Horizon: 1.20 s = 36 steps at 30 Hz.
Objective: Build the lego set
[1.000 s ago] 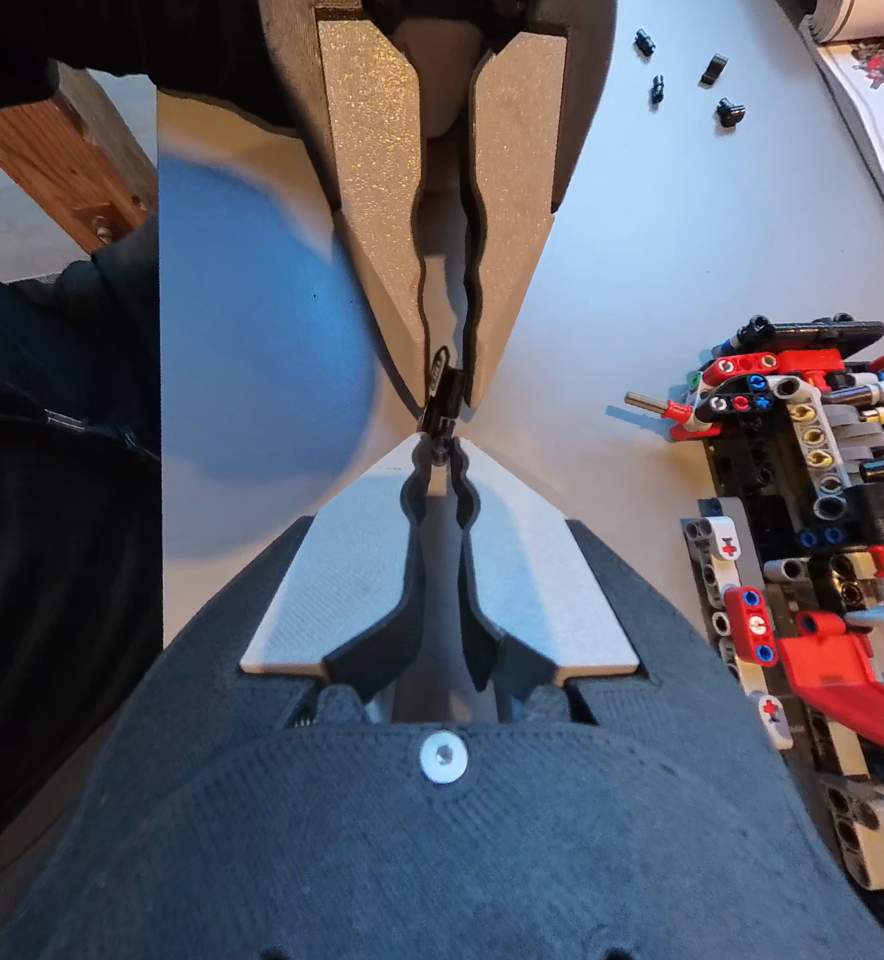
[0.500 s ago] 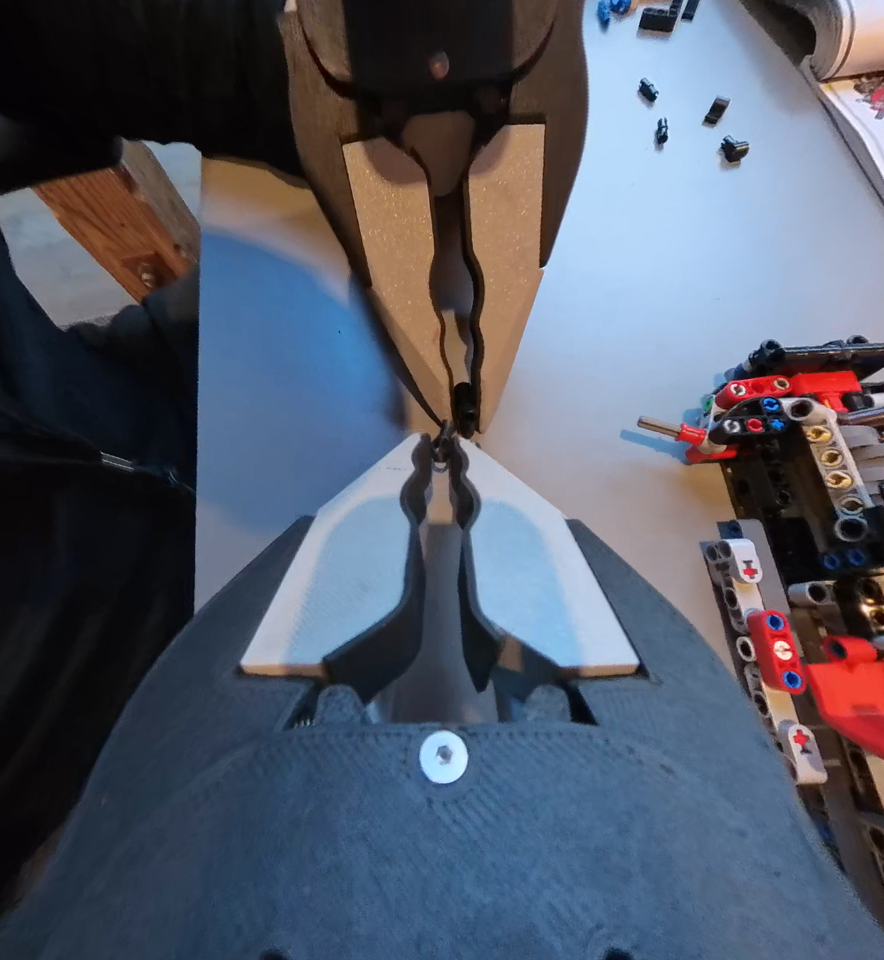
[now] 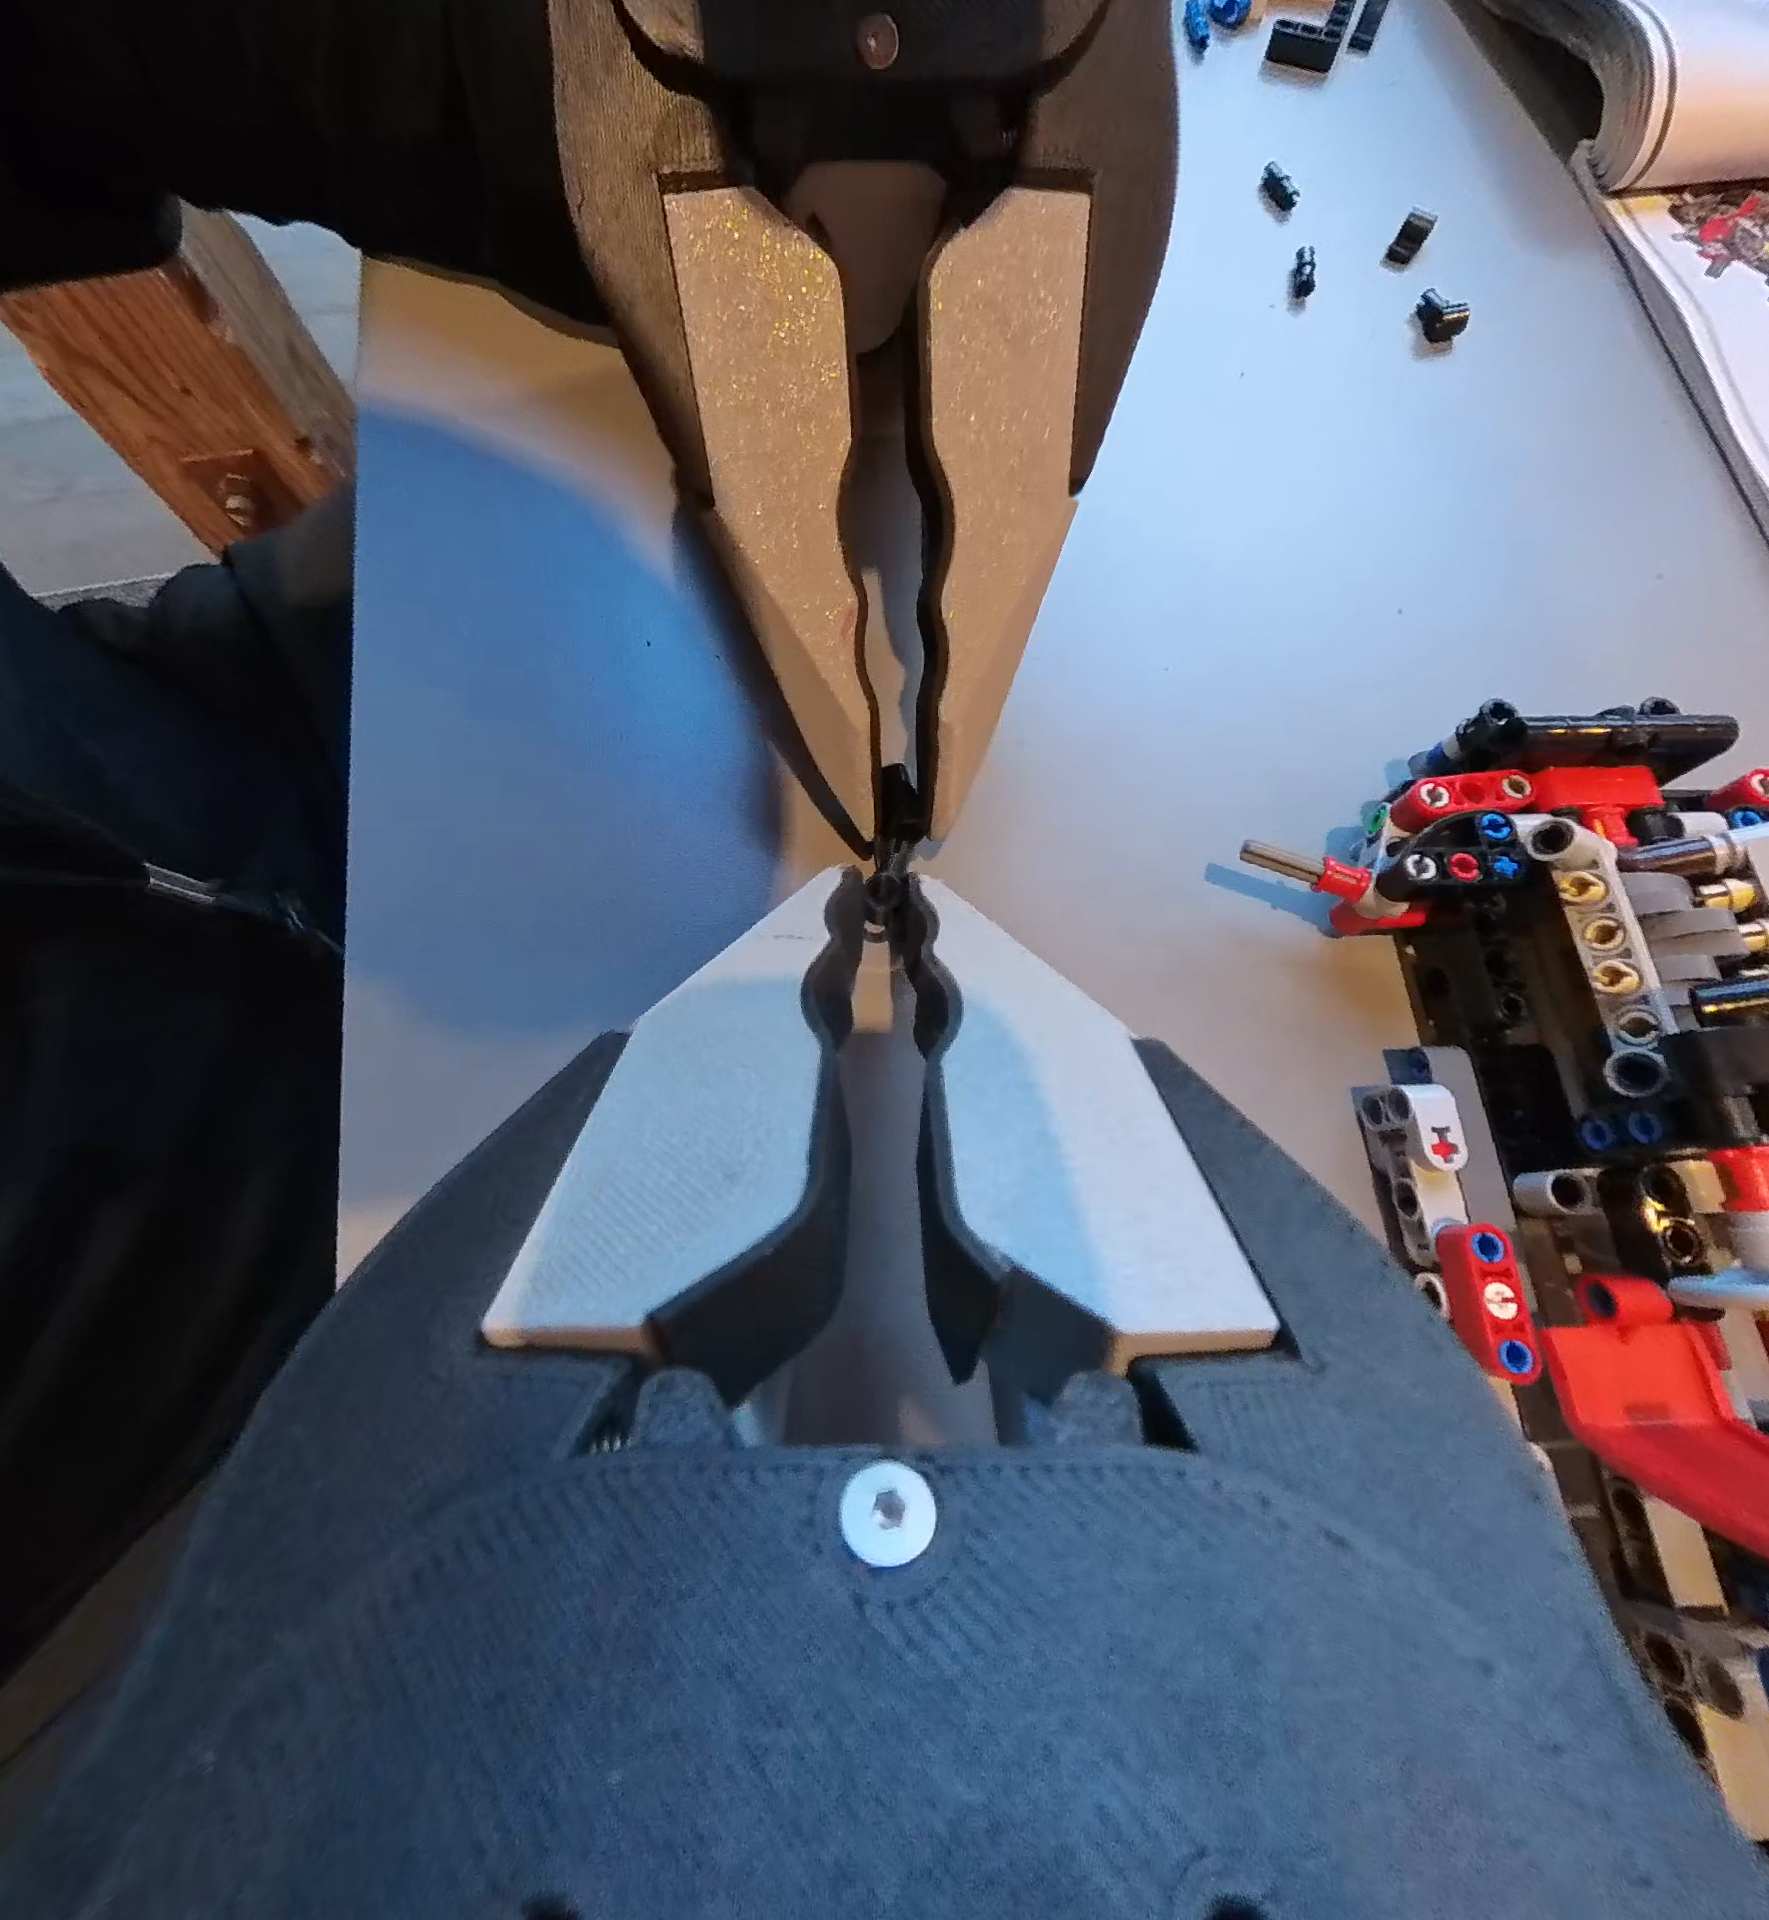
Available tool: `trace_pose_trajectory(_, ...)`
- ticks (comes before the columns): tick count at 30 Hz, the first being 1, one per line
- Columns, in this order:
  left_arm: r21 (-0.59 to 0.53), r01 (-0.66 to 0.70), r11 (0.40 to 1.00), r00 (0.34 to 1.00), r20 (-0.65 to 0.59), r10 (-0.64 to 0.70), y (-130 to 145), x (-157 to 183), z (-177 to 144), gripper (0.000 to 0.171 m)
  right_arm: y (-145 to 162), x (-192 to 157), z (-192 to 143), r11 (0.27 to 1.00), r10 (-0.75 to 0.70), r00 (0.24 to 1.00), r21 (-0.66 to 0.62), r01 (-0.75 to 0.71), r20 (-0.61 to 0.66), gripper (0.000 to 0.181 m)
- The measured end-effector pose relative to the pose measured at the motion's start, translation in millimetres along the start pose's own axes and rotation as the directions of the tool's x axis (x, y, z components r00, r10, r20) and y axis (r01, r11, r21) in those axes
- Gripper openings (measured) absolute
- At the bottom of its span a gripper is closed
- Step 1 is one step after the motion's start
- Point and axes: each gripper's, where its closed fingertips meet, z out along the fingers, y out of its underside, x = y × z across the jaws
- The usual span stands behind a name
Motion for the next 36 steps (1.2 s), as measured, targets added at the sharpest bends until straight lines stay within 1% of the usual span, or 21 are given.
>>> trace_pose_trajectory(5,-0.003,-0.001,1.0,1.0,-0.008,0.001,0,2,0,0.004,4,5,-4,0.998,-0.04,0.999,-0.058,0.038,-0.032,0.003)
trace_pose_trajectory(7,-0.003,-0.015,1.0,1.0,0.0,0.015,0,2,0,0.004,3,13,-13,0.999,-0.021,0.998,-0.044,0.019,-0.052,0.004)
trace_pose_trajectory(9,-0.002,-0.027,1.0,1.0,0.003,0.027,0,3,1,0.004,1,13,-21,0.999,0.03,0.999,-0.014,-0.031,-0.016,0.004)
trace_pose_trajectory(11,-0.002,-0.025,1.0,1.0,-0.003,0.025,0,3,1,0.004,2,7,-22,0.998,0.052,0.998,-0.019,-0.052,0.037,0.004)
trace_pose_trajectory(14,-0.002,-0.026,1.0,1.0,-0.011,0.026,0,4,1,0.004,2,-1,-13,0.998,0.001,0.998,-0.061,0.002,0.056,0.004)
trace_pose_trajectory(18,-0.001,-0.044,0.999,0.999,-0.007,0.044,-1,5,2,0.003,3,-2,-3,0.992,-0.05,0.996,-0.116,0.059,0.074,0.004)
trace_pose_trajectory(28,-0.002,-0.062,0.998,0.998,0.005,0.062,-1,6,2,0.003,4,-3,2,0.972,-0.124,0.982,-0.183,0.149,0.144,0.004)
trace_pose_trajectory(31,-0.002,-0.071,0.997,0.997,0.003,0.071,-1,7,2,0.004,3,-5,2,0.968,-0.129,0.968,-0.184,0.17,0.214,0.004)
trace_pose_trajectory(36,-0.002,-0.072,0.997,0.997,-0.003,0.072,0,7,1,0.003,2,-6,4,0.973,-0.149,0.959,-0.134,0.185,0.241,0.003)
